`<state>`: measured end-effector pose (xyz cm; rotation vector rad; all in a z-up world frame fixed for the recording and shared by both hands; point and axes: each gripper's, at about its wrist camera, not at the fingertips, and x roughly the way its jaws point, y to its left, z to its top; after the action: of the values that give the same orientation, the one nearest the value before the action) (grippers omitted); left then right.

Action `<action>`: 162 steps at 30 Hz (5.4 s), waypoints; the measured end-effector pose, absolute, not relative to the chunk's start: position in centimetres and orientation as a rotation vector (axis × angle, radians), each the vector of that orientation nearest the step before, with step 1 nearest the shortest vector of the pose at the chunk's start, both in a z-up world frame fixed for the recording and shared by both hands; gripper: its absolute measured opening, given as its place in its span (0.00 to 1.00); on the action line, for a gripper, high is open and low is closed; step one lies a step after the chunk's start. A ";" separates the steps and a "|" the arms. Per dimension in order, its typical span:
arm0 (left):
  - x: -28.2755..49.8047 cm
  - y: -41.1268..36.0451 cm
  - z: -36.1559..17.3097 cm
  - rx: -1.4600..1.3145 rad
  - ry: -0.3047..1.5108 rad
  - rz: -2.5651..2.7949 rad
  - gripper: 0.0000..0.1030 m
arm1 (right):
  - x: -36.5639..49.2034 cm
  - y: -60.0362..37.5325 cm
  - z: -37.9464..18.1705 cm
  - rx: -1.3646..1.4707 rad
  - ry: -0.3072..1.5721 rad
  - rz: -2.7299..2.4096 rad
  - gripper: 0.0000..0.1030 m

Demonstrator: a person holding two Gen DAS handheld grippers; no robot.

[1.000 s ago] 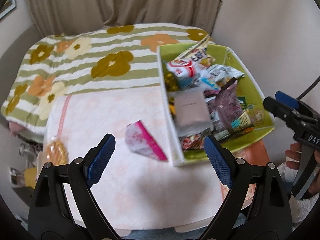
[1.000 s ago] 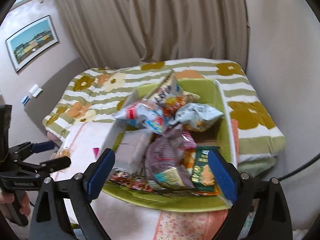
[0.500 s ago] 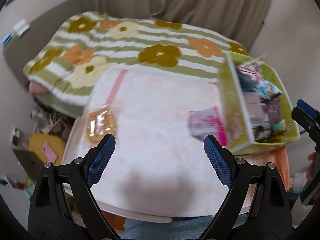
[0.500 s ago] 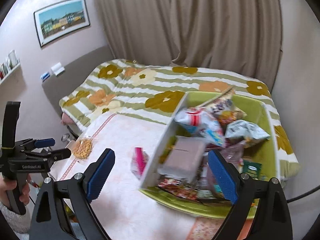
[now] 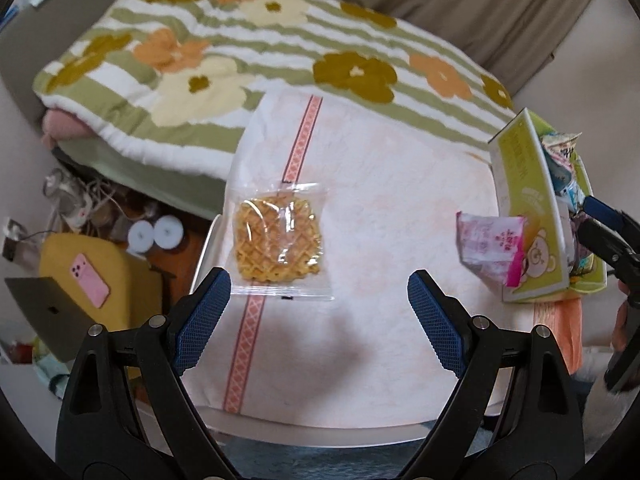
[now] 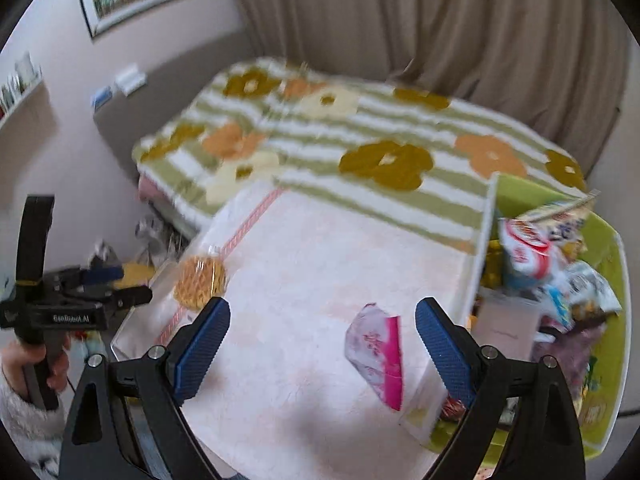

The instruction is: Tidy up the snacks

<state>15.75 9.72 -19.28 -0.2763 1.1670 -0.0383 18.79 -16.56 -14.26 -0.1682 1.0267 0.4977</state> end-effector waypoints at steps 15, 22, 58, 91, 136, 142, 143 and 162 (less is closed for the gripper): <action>21.9 8.8 -27.4 -0.202 1.277 0.017 0.87 | 25.8 -15.1 -22.5 -0.400 1.350 0.577 0.90; 22.7 7.0 -29.6 -0.048 1.263 0.138 0.86 | 27.1 -14.2 -25.8 -0.483 1.431 0.657 0.90; 22.7 9.2 -30.0 -0.154 1.276 0.133 0.71 | 27.5 -13.9 -30.2 -0.716 1.620 0.696 0.90; 24.3 0.5 -12.7 0.119 0.949 -0.362 0.71 | 21.7 -18.8 -13.3 -0.128 1.201 0.329 0.44; 22.3 -25.1 -12.1 0.082 1.036 -0.387 0.94 | 23.8 -45.8 -10.3 0.084 1.048 0.168 0.66; 21.1 -23.0 -12.8 0.064 1.054 -0.310 0.94 | 23.1 -45.6 -10.8 0.069 1.000 0.131 0.95; 20.9 -22.6 -12.9 0.054 1.057 -0.302 0.94 | 22.8 -45.6 -10.9 0.073 0.996 0.132 0.95; 8.8 -13.5 -1.5 0.049 0.690 -0.257 0.95 | 6.3 -36.4 -0.2 0.065 0.707 0.075 0.95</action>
<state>8.79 -13.51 -1.52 0.0488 0.6899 -0.2573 6.33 -36.36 -0.16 0.0650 0.7067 0.0755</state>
